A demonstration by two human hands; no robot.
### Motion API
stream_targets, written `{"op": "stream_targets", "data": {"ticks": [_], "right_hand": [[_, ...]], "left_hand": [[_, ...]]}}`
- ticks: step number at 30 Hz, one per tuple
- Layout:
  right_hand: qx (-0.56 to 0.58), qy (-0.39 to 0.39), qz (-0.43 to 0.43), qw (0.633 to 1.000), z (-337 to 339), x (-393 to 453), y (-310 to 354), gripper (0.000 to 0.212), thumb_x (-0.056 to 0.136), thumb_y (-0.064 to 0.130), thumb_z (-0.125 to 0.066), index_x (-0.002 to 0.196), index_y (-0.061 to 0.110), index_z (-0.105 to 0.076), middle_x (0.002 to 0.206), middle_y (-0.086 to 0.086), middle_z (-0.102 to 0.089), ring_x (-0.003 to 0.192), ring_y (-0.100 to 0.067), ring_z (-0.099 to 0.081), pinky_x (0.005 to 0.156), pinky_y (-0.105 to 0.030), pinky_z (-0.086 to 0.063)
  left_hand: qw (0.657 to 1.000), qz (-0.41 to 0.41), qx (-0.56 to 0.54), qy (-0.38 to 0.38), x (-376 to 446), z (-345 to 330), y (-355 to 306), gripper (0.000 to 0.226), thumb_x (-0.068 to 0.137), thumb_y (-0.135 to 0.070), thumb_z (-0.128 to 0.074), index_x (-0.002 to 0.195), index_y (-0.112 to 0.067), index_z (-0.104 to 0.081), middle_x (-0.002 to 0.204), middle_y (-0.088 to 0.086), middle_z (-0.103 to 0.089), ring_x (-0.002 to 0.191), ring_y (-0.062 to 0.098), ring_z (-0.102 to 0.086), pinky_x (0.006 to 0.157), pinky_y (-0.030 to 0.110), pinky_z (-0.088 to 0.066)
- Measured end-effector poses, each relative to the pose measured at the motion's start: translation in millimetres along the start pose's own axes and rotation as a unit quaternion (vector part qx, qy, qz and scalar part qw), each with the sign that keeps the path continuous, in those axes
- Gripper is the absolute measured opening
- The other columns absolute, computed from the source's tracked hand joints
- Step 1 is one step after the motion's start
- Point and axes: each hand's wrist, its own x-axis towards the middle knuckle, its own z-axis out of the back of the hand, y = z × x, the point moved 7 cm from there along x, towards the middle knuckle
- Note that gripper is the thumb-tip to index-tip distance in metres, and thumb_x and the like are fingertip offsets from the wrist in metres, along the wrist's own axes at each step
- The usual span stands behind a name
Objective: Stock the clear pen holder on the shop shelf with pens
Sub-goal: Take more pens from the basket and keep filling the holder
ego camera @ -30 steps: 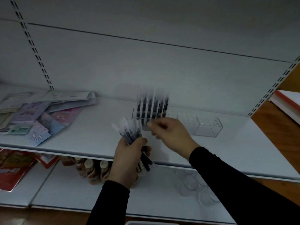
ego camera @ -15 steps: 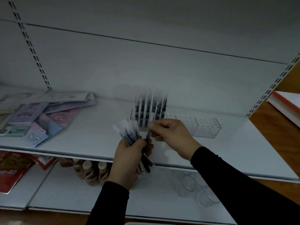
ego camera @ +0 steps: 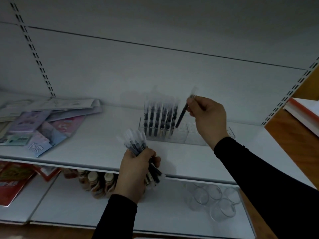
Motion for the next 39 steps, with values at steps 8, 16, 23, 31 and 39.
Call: {"op": "stream_targets", "data": {"ticks": [8, 16, 23, 31, 39], "right_hand": [[-0.061, 0.024, 0.029, 0.997, -10, -4, 0, 0.022, 0.094, 0.028, -0.062, 0.104, 0.013, -0.073, 0.08, 0.012, -0.068, 0.077, -0.003, -0.066, 0.079, -0.013, -0.052], [-0.142, 0.07, 0.041, 0.987, -25, -15, -14, 0.034, 0.096, 0.025, -0.058, 0.092, -0.007, -0.068, 0.085, -0.022, -0.071, 0.081, -0.033, -0.066, 0.08, -0.042, -0.054], [-0.156, 0.081, 0.035, 0.984, -28, -16, -15, 0.035, 0.096, 0.025, -0.056, 0.088, -0.007, -0.067, 0.083, -0.022, -0.069, 0.081, -0.032, -0.065, 0.079, -0.04, -0.052], [-0.168, 0.061, 0.007, 0.984, -23, -18, -23, 0.025, 0.093, 0.031, -0.061, 0.098, 0.009, -0.074, 0.092, 0.002, -0.072, 0.08, -0.006, -0.064, 0.069, -0.003, -0.043], [-0.095, 0.189, -0.055, 0.976, -35, -51, -26, 0.026, 0.088, 0.045, -0.063, 0.073, 0.025, -0.069, 0.073, 0.003, -0.07, 0.071, -0.012, -0.066, 0.073, -0.033, -0.056]], "left_hand": [[0.999, -0.02, 0.022, 0.012, 1, 2, -3, 0.008, 0.088, 0.003, -0.056, 0.084, -0.005, -0.055, 0.069, 0.014, -0.055, 0.057, 0.022, -0.057, 0.059, 0.032, -0.049], [0.998, -0.042, 0.044, 0.032, -1, 0, -7, 0.011, 0.086, 0.006, -0.057, 0.087, -0.004, -0.056, 0.062, 0.013, -0.056, 0.053, 0.022, -0.053, 0.057, 0.032, -0.046], [0.996, -0.043, 0.056, 0.046, -1, -1, -7, 0.01, 0.086, 0.003, -0.061, 0.089, -0.007, -0.057, 0.059, 0.011, -0.056, 0.056, 0.024, -0.053, 0.061, 0.038, -0.046], [0.997, -0.038, 0.052, 0.046, 1, -1, -5, 0.01, 0.087, 0.0, -0.062, 0.092, -0.005, -0.056, 0.059, 0.011, -0.055, 0.054, 0.022, -0.053, 0.058, 0.033, -0.046], [0.995, -0.037, 0.061, 0.069, -4, -9, -4, 0.009, 0.087, 0.002, -0.059, 0.091, -0.006, -0.057, 0.059, 0.01, -0.058, 0.056, 0.022, -0.056, 0.058, 0.033, -0.048]]}}
